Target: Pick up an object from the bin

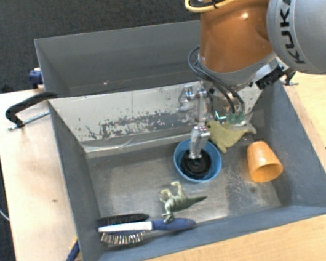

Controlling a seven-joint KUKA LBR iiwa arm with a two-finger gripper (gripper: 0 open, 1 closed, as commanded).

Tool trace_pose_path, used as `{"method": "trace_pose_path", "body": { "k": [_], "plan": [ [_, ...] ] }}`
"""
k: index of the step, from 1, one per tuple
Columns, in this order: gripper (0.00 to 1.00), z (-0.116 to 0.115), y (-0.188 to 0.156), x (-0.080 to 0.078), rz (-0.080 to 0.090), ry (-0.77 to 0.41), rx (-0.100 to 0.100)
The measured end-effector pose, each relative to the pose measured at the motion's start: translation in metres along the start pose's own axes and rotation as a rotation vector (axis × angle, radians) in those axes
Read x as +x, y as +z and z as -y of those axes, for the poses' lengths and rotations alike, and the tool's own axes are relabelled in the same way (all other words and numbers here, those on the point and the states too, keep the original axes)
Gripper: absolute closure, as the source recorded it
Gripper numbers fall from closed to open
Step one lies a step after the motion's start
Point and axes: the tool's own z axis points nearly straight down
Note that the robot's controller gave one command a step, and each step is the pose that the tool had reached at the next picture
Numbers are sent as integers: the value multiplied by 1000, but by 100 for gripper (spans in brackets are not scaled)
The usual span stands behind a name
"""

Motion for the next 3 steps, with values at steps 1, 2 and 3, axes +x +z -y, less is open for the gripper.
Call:
{"method": "trace_pose_path", "body": {
  "k": [1,2,3],
  "plan": [
    [0,48,104,-4,0,-115,1],
    [0,46,139,-7,22,-210,1],
    [100,46,143,-5,15,-209,0]
  ]
}}
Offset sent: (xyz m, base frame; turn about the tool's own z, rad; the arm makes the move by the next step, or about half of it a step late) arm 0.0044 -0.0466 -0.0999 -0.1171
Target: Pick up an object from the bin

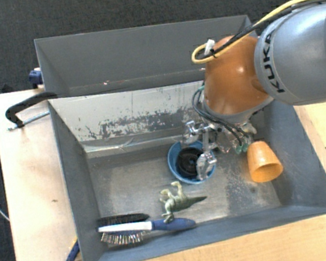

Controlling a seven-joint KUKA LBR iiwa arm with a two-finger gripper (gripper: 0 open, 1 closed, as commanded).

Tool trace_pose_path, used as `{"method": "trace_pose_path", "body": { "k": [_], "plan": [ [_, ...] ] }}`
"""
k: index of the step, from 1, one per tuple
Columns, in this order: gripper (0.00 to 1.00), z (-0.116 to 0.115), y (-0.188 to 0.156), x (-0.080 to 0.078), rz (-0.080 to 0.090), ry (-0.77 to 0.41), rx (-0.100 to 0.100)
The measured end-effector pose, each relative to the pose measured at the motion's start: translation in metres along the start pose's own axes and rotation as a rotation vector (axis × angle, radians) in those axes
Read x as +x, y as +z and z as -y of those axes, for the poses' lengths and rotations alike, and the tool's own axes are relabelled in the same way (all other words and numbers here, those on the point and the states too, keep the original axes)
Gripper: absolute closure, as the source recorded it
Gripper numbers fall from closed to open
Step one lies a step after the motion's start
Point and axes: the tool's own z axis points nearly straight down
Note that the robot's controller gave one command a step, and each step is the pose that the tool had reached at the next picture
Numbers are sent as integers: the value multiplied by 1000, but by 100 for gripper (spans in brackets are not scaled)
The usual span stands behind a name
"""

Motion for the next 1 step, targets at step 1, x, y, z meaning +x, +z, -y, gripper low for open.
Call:
{"method": "trace_pose_path", "body": {
  "k": [1],
  "plan": [
    [100,50,-87,33,0,-657,3]
  ]
}}
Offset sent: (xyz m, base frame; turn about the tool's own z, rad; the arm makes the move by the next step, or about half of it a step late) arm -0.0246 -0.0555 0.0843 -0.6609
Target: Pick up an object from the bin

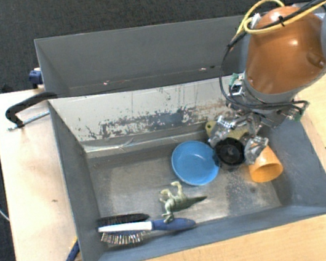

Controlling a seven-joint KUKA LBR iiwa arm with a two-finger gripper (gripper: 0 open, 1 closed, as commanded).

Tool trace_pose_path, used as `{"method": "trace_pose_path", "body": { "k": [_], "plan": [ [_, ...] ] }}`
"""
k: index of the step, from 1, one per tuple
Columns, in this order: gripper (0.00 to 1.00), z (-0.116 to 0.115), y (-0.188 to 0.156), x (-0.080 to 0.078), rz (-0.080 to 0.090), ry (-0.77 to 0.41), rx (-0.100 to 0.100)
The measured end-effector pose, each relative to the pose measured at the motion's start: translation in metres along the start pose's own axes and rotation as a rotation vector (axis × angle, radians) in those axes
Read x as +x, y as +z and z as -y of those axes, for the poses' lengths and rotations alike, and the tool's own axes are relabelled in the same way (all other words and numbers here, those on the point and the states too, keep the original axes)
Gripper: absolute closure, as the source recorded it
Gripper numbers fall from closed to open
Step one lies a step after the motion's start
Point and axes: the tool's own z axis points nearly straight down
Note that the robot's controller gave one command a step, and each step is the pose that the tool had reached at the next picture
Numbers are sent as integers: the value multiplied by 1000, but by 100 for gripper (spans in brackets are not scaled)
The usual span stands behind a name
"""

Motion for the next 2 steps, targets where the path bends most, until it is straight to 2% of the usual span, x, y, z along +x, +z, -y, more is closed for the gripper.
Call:
{"method": "trace_pose_path", "body": {
  "k": [1,2],
  "plan": [
    [100,-16,90,-32,6,160,3],
    [100,-13,-53,-58,7,195,3]
  ]
}}
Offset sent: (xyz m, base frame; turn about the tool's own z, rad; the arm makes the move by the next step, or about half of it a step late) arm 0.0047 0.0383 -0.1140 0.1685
